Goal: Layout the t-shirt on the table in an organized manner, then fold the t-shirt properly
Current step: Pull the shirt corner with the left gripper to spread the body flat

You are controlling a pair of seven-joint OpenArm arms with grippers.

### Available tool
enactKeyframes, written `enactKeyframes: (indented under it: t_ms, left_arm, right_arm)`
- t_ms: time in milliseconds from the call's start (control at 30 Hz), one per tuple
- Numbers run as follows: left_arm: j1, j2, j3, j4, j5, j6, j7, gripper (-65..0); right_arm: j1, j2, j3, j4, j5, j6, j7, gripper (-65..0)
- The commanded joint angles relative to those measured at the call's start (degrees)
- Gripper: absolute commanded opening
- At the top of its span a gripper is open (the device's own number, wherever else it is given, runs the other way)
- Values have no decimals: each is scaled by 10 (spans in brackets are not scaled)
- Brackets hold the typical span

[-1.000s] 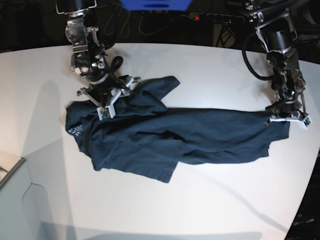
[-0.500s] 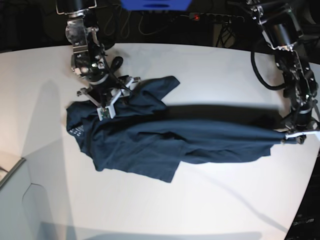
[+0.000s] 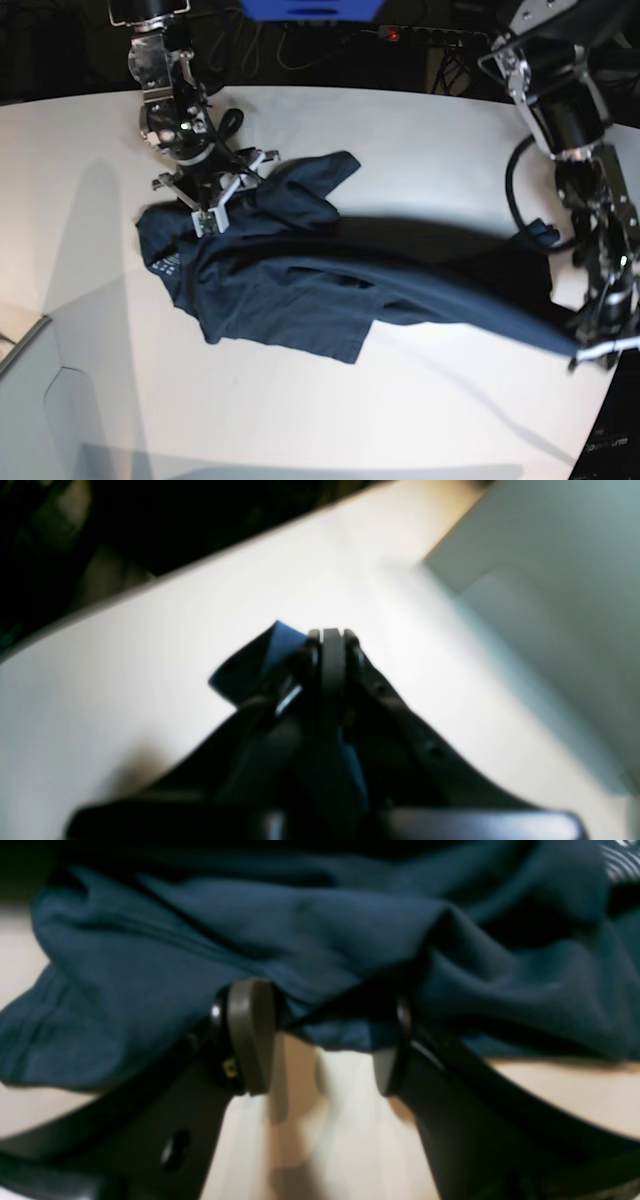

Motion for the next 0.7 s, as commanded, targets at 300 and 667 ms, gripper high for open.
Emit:
enactKeyframes:
  t_ms: [300,667]
  left_arm:
    - [-202,1,108,-223,1,-3,-40,-650]
    - [-262,-13,110,-429,-2,-7,-87,-348]
  right_arm:
    - [-43,9,2,3,-2,0,-28,-352]
    - [-67,8,2,4,-2,0,-28,-352]
